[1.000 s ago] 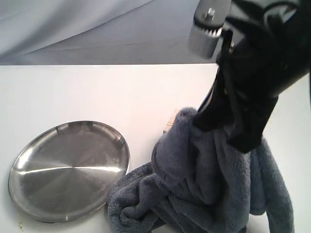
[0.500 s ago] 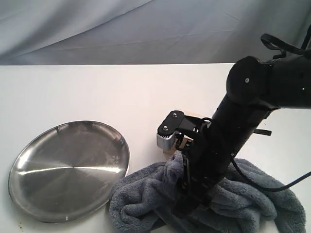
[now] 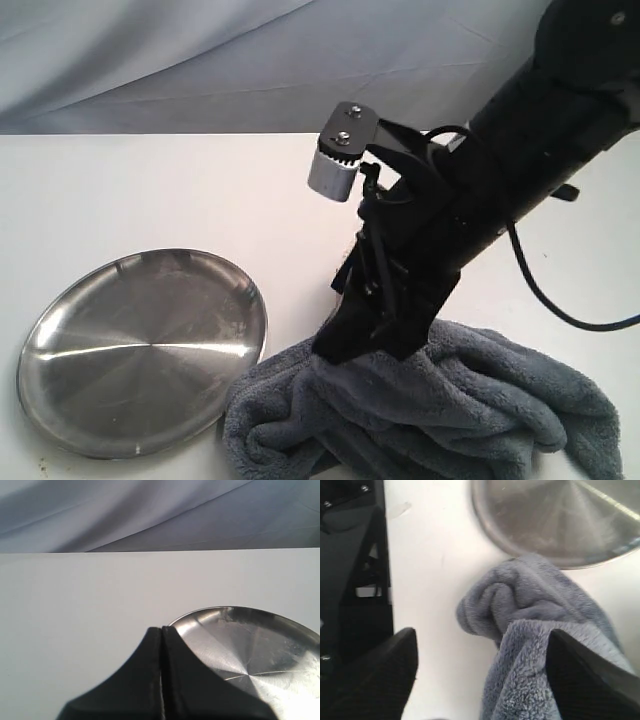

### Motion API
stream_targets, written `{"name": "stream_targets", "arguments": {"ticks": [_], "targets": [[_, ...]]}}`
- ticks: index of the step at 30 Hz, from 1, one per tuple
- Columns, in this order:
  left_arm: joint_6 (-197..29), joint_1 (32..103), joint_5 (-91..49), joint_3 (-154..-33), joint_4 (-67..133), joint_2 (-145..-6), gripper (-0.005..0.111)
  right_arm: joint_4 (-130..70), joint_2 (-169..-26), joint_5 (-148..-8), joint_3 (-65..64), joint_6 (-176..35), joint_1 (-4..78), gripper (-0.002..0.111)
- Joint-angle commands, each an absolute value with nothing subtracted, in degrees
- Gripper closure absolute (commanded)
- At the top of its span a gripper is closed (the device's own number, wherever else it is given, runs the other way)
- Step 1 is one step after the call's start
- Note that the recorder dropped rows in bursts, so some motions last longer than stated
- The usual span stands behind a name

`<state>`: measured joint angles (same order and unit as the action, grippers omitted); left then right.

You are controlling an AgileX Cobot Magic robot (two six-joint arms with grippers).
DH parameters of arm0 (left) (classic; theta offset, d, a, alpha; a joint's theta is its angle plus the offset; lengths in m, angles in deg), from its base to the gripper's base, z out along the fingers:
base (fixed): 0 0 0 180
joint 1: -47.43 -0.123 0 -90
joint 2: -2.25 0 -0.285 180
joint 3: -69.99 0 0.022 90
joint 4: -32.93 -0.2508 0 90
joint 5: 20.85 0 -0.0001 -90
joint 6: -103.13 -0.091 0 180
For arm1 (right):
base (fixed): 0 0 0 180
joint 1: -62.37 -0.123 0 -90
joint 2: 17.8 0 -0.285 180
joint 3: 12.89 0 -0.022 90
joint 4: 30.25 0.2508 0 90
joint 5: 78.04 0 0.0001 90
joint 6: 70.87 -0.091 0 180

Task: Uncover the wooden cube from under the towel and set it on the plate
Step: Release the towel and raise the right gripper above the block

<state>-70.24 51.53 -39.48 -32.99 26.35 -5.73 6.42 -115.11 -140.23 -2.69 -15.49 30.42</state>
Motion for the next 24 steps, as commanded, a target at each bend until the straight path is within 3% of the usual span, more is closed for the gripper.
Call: {"name": "stream_targets", "arguments": {"ticks": [1, 7, 10, 24], "targets": [[-69.9, 51.7, -38.9, -32.8, 26.3, -5.5, 0.107, -0.2, -113.4, -138.7, -3.1, -18.7, 30.3, 0.064], [-69.9, 51.7, -38.9, -32.8, 26.3, -5.5, 0.107, -8.4, -114.2, -133.7, -2.1, -19.9, 30.3, 0.096], [-70.0, 51.7, -38.9, -32.8, 26.3, -5.5, 0.107, -14.5, -115.7, -132.0, 0.1, -24.8, 30.3, 0.105], [-69.9, 51.7, -38.9, -32.8, 26.3, -5.5, 0.107, 0.0, -125.1, -137.7, 10.1, -19.0, 28.0, 0.106]]}}
